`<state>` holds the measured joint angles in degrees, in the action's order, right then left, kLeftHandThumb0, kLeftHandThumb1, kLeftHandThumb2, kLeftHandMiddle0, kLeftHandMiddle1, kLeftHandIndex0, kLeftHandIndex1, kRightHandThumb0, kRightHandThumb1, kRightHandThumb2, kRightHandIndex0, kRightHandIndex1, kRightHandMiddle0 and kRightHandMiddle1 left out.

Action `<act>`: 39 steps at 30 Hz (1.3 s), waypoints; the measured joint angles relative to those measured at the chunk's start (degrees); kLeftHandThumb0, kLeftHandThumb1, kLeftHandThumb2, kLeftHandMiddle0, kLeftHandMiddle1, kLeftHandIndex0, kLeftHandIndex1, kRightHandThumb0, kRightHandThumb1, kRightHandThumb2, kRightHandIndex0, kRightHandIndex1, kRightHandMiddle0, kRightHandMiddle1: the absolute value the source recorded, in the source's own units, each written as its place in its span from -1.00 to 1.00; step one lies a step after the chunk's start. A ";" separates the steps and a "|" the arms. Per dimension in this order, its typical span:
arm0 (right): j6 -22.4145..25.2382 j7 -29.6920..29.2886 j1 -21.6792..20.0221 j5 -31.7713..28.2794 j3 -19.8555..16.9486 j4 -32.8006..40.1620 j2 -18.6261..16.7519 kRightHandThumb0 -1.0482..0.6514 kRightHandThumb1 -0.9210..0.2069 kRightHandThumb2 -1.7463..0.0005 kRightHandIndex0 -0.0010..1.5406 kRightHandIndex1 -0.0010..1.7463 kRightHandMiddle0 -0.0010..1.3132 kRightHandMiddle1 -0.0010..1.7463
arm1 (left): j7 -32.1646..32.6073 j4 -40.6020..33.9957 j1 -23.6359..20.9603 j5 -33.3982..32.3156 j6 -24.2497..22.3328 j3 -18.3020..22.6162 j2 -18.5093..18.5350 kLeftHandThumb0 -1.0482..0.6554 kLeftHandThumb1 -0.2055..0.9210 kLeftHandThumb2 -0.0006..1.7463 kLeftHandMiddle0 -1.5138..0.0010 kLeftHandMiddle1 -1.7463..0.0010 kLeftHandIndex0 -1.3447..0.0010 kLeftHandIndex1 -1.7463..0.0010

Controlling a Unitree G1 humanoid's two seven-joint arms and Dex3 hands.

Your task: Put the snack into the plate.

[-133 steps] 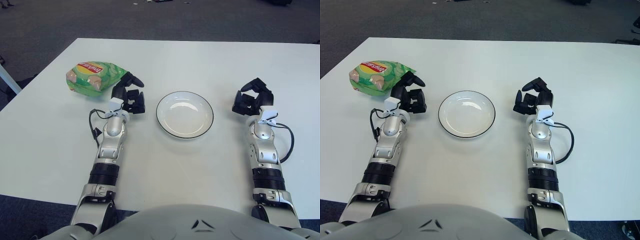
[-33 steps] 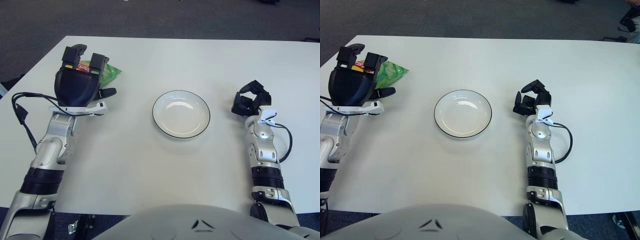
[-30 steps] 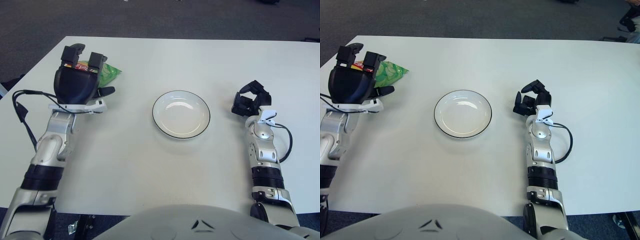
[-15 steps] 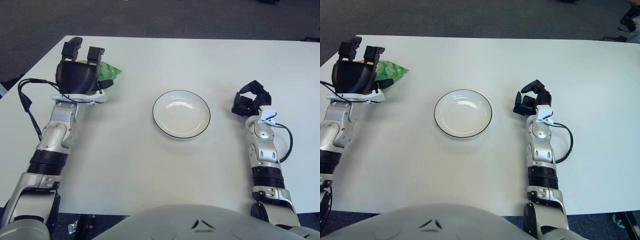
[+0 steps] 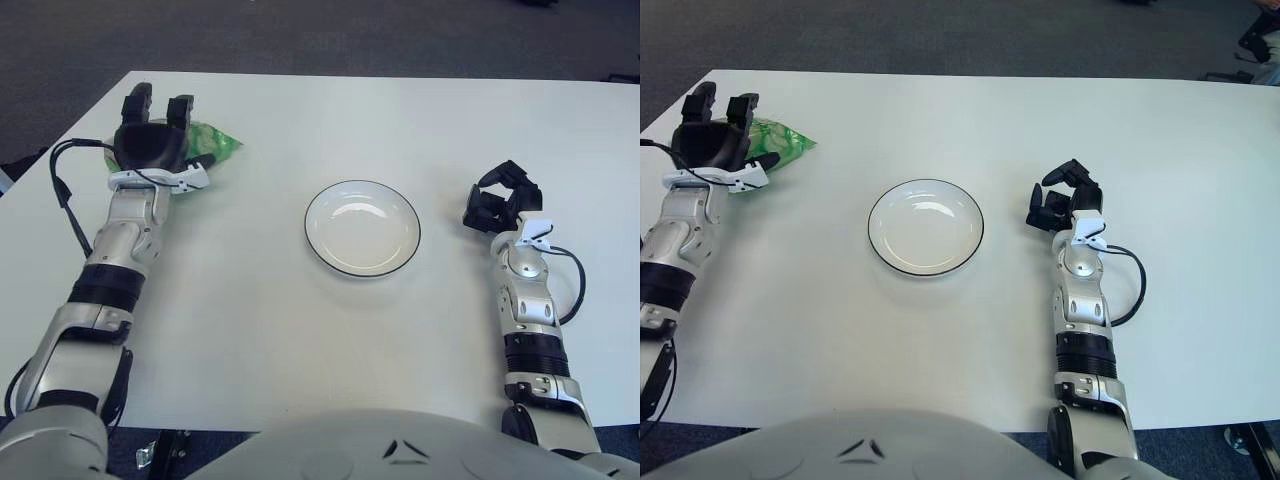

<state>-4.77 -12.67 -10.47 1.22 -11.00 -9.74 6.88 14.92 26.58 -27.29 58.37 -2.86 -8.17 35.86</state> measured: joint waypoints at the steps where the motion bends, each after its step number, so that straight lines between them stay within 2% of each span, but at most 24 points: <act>1: -0.13 0.01 0.02 0.02 0.03 0.00 0.05 -0.38 0.23 -0.64 0.73 1.00 0.05 1.00 | 0.12 0.94 -0.19 -0.23 -0.03 -0.35 0.01 -0.98 1.00 0.10 0.99 0.79 1.00 0.46; 11: -0.41 0.06 0.24 0.08 0.12 0.00 0.37 -0.38 0.23 -0.63 0.72 1.00 0.05 1.00 | 0.09 7.21 -3.38 -2.62 -2.38 -3.47 -0.21 -0.99 1.00 0.11 1.00 0.80 1.00 0.43; 19: -0.39 0.16 0.28 0.07 0.14 0.09 0.45 -0.38 0.23 -0.63 0.72 1.00 0.05 1.00 | -1.60 11.24 -5.90 -4.44 -6.00 -5.34 -1.21 -1.00 1.00 0.11 1.00 0.86 1.00 0.37; 39: 0.11 0.51 0.48 0.08 0.17 0.45 0.52 -0.38 0.23 -0.64 0.72 1.00 0.05 1.00 | -1.91 16.13 -6.95 -8.23 -7.51 -8.41 -1.69 -1.00 1.00 0.11 0.97 0.95 1.00 0.36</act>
<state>-4.66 -12.16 -9.99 1.30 -10.83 -9.29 7.39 13.01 42.72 -34.25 50.13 -10.37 -16.58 34.17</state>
